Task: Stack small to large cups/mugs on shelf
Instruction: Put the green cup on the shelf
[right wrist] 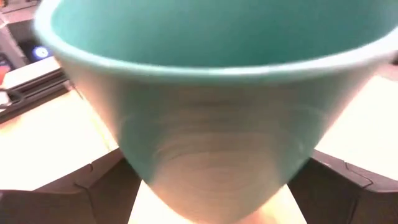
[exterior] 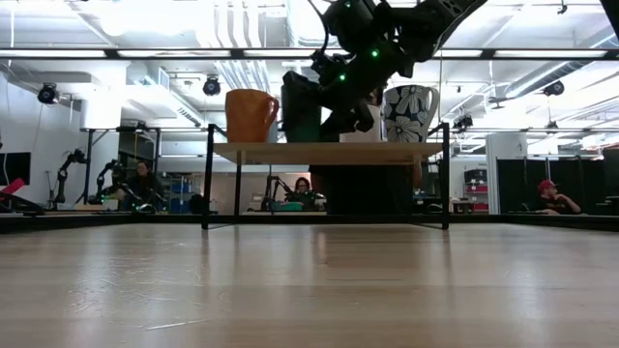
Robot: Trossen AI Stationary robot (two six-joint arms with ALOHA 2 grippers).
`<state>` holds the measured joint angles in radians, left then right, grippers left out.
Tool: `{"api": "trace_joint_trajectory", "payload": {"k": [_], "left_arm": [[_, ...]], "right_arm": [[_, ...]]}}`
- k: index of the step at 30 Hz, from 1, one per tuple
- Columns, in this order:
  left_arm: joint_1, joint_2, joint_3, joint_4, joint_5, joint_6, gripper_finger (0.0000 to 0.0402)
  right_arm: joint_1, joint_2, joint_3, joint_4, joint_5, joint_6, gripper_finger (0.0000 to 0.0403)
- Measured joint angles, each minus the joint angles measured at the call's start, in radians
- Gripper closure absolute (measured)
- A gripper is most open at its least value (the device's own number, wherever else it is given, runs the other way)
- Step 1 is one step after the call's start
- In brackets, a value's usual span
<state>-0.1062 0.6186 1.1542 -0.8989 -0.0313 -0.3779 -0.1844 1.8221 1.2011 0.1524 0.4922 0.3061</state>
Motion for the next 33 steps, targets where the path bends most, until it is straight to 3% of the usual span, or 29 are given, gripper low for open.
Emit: {"api": "trace_joint_trajectory", "payload": {"k": [33], "left_arm": [[0.0,0.0,0.0,0.0,0.062,-0.003,0.0345]], "right_arm": [[-0.038,-0.002,0.016,-0.023,-0.048,0.036,0.0033]]}}
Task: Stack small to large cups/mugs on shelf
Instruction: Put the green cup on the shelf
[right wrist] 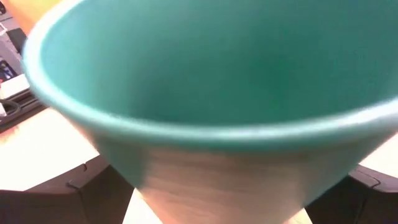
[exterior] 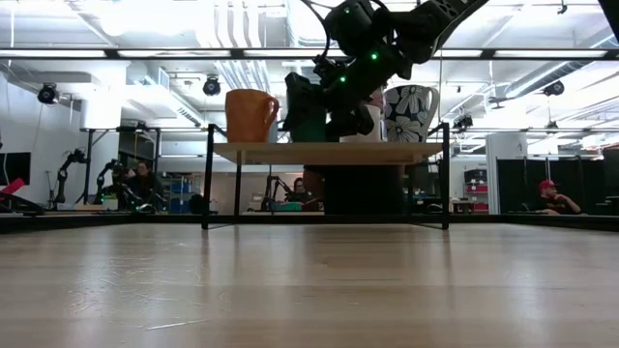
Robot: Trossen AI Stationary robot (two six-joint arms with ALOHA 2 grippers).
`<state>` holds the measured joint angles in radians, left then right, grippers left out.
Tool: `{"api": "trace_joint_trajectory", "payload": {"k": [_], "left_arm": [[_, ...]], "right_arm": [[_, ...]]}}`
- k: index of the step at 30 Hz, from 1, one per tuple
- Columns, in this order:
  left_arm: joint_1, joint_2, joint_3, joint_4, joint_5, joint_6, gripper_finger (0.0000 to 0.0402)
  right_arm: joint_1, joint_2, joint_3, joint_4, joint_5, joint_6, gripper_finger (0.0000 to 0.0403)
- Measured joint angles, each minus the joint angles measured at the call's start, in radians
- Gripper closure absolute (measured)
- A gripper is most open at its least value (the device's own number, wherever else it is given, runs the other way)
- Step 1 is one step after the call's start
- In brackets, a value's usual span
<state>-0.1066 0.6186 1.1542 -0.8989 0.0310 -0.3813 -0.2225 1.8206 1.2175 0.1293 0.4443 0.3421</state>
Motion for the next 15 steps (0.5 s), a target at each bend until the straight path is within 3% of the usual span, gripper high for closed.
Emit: {"api": "trace_joint_trajectory", "payload": {"k": [15], "left_arm": [[0.0,-0.002,0.0,0.0,0.02,0.0,0.0345]], "right_arm": [[-0.001,0.0,0.0,-0.022,0.001,0.027,0.0032]]}}
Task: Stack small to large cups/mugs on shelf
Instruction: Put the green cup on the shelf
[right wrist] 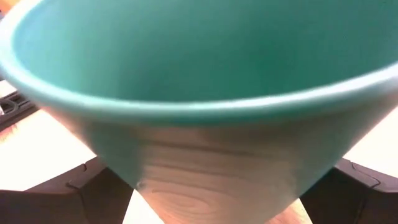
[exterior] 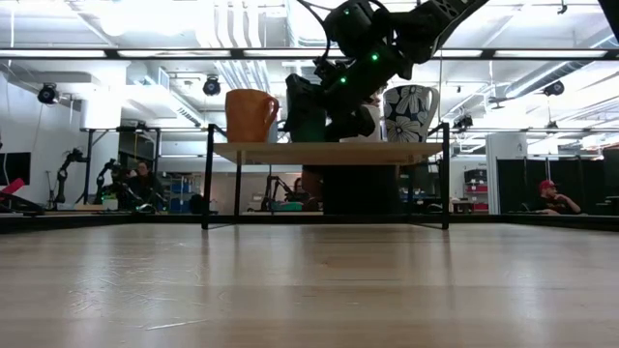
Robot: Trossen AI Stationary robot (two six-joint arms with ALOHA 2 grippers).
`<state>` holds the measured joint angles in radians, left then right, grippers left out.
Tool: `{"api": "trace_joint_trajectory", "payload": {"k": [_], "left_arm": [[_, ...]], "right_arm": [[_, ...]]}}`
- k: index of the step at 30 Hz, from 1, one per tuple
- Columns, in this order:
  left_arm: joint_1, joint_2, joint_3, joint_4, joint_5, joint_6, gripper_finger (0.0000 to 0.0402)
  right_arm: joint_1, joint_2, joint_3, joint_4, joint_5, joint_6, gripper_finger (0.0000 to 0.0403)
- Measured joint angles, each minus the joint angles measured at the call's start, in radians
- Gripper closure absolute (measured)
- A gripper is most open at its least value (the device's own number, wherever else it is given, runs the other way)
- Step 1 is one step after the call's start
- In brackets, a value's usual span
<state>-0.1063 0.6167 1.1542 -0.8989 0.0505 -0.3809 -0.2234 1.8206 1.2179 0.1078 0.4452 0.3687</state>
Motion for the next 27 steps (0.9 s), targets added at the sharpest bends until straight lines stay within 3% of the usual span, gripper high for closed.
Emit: {"api": "trace_joint_trajectory", "payload": {"k": [15,23,27], "left_arm": [[0.0,-0.015,0.0,0.0,0.005,0.001,0.0345],[0.0,-0.026,0.0,-0.002,0.015,0.001,0.0345],[0.0,-0.03,0.0,-0.01,0.018,0.001,0.0345]], "right_arm": [[0.0,0.0,0.033,-0.001,-0.008,-0.025,0.0032],[-0.006,0.0,0.113,-0.156,0.019,0.025,0.0032],[-0.021,0.0,0.123,-0.17,-0.033,0.023,0.0032]]}}
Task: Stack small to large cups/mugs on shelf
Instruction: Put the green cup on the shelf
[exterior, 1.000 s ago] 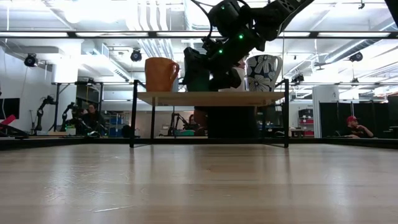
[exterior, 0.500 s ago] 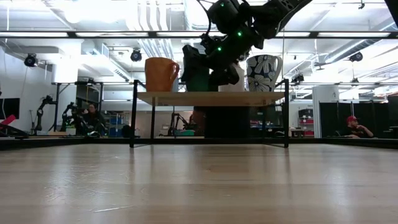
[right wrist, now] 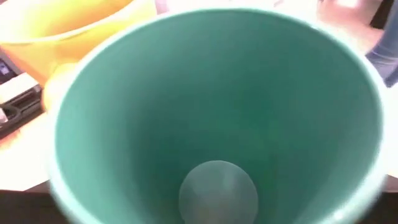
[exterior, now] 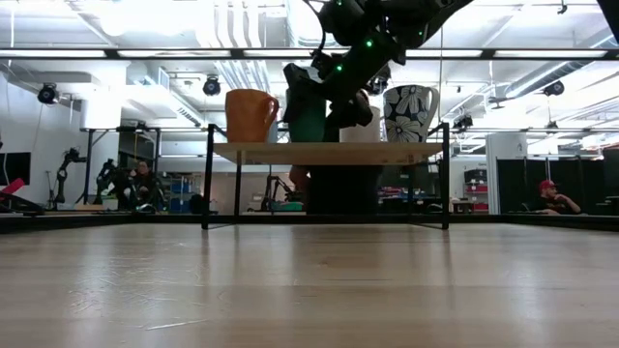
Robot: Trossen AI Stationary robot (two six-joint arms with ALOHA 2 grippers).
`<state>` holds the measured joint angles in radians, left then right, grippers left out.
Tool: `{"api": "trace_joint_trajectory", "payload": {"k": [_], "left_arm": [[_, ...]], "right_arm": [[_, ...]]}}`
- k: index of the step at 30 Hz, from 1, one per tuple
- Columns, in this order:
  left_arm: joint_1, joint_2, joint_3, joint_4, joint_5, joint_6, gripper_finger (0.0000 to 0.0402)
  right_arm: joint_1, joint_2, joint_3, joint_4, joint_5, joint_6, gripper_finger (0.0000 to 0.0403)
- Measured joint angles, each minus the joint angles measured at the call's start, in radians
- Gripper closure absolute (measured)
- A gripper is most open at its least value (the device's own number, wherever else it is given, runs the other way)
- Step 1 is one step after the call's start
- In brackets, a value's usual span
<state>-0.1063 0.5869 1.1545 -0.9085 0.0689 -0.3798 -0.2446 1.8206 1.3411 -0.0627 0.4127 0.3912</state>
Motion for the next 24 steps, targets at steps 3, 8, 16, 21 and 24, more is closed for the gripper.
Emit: {"api": "trace_joint_trajectory", "payload": {"k": [3,8,16,21,24], "left_arm": [[0.0,-0.002,0.0,0.0,0.0,0.0,0.0345],[0.0,-0.003,0.0,0.0,0.003,0.0,0.0345],[0.0,-0.004,0.0,0.0,0.005,0.0,0.0345],[0.0,-0.007,0.0,0.0,0.005,0.0,0.0345],[0.0,-0.008,0.0,0.0,0.006,0.0,0.0345]], "right_arm": [[-0.005,0.0,-0.004,-0.003,-0.007,0.002,0.0032],[-0.007,0.0,-0.008,-0.004,-0.028,0.003,0.0032],[-0.007,0.0,-0.009,-0.002,-0.031,0.005,0.0032],[-0.005,0.0,-0.007,-0.032,-0.03,0.029,0.0032],[-0.005,0.0,0.008,-0.077,-0.03,0.034,0.0032]]}}
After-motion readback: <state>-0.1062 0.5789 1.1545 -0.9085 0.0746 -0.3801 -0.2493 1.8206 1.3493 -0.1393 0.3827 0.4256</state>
